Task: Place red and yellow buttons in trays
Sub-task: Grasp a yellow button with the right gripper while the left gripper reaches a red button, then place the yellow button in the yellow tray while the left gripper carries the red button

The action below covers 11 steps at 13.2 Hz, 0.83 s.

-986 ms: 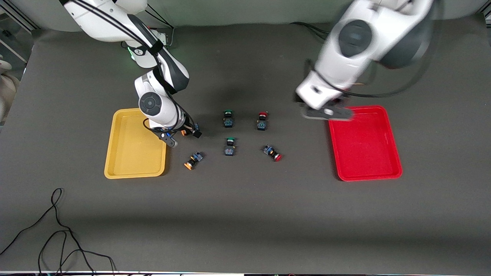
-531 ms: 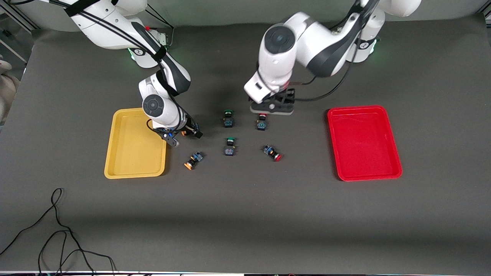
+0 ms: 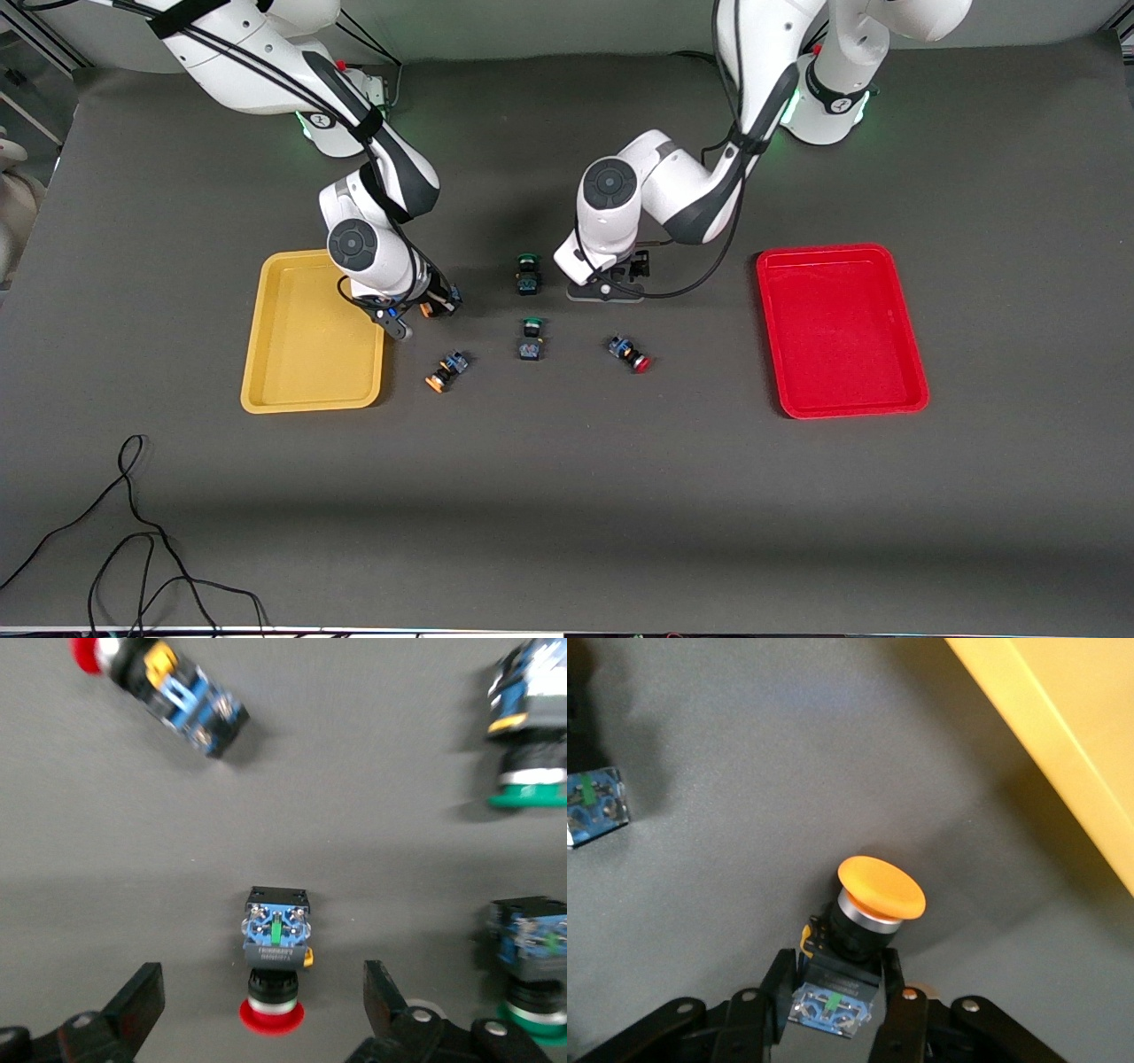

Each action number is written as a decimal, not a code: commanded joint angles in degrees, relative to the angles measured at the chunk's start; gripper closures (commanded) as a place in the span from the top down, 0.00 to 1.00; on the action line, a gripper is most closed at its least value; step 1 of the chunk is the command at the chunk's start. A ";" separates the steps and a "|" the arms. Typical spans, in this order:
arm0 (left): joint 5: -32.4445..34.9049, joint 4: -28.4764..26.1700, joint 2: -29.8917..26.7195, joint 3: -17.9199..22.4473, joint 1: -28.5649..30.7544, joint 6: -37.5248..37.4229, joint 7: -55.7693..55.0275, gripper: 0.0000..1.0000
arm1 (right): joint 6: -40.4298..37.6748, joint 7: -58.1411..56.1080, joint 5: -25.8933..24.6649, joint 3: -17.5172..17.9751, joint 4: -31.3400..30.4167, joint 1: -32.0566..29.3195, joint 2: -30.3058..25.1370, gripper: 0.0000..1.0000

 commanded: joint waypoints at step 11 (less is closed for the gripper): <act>0.44 0.50 0.91 1.67 0.22 2.17 -5.11 0.00 | -25.37 -23.28 0.41 -16.32 1.23 -2.52 -17.53 0.12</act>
